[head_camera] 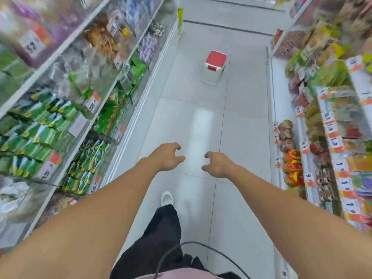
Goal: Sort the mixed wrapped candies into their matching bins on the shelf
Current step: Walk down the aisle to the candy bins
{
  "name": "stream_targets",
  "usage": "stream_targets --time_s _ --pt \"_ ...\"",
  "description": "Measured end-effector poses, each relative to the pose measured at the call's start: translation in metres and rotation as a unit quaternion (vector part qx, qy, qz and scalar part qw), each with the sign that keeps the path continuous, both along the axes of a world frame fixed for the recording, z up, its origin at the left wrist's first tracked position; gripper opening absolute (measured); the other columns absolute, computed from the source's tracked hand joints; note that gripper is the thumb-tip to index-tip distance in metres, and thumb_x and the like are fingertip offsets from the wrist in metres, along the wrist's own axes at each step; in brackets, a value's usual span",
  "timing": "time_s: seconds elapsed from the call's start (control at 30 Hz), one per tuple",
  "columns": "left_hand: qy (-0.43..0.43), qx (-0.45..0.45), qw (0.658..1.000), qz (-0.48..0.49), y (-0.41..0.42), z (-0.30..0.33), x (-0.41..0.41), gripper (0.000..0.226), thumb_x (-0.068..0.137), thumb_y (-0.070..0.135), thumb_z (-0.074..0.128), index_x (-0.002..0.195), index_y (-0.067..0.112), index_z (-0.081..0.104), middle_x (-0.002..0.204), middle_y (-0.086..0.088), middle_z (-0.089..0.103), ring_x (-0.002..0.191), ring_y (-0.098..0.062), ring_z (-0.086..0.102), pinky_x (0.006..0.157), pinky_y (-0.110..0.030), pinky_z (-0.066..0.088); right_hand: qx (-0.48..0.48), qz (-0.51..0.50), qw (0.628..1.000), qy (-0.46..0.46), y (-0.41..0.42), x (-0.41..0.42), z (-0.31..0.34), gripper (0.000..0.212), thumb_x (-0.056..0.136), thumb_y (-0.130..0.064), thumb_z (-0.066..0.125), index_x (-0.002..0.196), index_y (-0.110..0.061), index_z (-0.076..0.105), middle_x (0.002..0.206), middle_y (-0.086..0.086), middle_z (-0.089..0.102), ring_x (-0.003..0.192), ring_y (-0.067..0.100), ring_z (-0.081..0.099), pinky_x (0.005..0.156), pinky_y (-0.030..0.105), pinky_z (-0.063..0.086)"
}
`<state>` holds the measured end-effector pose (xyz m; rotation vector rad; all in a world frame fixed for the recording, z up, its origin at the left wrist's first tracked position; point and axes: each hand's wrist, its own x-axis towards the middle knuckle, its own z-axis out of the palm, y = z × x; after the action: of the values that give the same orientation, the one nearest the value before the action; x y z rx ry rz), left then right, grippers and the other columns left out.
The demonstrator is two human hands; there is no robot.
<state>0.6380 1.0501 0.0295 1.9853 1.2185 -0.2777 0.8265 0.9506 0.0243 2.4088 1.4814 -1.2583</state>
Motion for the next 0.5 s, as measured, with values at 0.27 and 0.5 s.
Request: stream_targets --time_s 0.27,0.5 --pt "0.026 -0.015 0.999 -0.022 0.22 0.001 0.081 0.057 0.093 0.044 0.058 0.143 0.021 0.044 0.139 -0.004 0.051 0.119 -0.024 0.053 0.099 -0.035 0.045 0.003 -0.02 1.0 0.005 0.212 0.081 0.018 0.059 0.096 -0.031 0.056 0.149 -0.014 0.037 0.145 0.007 0.047 0.126 0.024 0.049 0.097 0.032 0.043" --pt "0.003 -0.005 0.999 -0.044 0.379 0.002 0.214 0.055 0.092 0.044 0.058 0.141 0.022 0.046 0.137 -0.004 0.052 0.117 -0.023 0.053 0.096 -0.032 0.044 0.031 -0.058 0.998 0.01 0.362 0.204 0.011 0.058 0.095 -0.032 0.056 0.148 -0.015 0.038 0.144 0.006 0.048 0.126 0.024 0.049 0.096 0.032 0.043"
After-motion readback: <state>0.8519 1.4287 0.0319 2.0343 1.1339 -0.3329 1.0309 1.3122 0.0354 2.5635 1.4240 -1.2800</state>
